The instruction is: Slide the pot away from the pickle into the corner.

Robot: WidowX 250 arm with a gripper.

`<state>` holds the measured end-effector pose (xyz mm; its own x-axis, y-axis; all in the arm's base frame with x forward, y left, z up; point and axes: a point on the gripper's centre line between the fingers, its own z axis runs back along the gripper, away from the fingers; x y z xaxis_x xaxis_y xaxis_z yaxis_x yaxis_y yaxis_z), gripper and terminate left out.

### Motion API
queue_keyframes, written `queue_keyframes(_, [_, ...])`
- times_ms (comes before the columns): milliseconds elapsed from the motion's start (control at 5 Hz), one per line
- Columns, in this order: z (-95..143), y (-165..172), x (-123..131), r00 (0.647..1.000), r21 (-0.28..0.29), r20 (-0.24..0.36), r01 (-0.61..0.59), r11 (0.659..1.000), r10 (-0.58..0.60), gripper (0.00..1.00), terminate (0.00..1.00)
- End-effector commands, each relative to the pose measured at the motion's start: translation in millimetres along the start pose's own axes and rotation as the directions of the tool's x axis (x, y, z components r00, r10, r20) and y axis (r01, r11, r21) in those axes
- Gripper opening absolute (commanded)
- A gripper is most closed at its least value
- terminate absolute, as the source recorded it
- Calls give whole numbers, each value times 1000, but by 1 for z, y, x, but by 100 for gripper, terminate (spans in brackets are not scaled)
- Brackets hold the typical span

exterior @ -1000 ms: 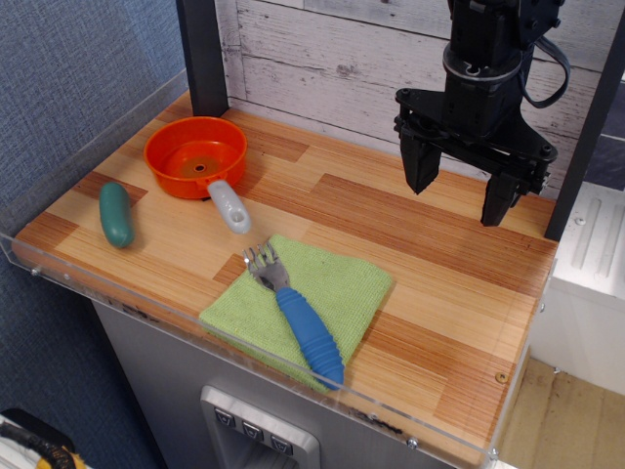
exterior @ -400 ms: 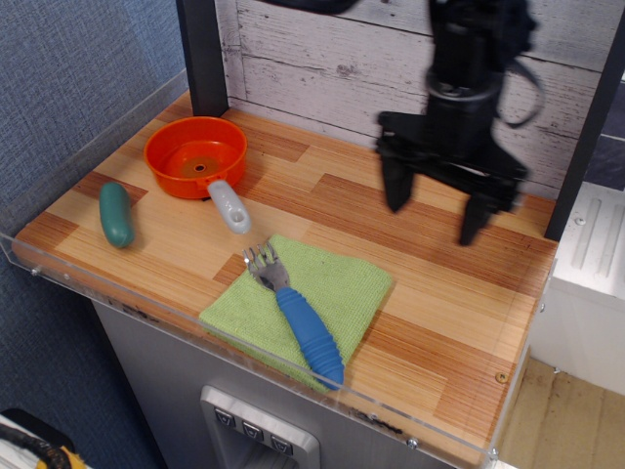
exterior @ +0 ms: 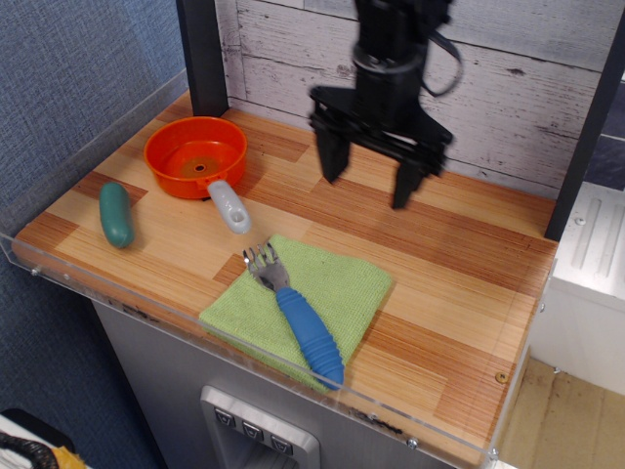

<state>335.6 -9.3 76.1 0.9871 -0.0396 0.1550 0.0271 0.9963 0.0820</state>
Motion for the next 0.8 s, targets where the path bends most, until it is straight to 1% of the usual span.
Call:
queue_keyframes(0, [14,61,8,990,60,75,-120,991,116,100,0])
queue_keyframes(200, [7,87,6,983,73,69,-178,981,173,100,0])
queue_keyframes(400, [-4,105,6,975,68,65,-216,974,212,100,0])
queue_keyframes(600, [-14,114,6,977,71,46,-210,975,207,100,0])
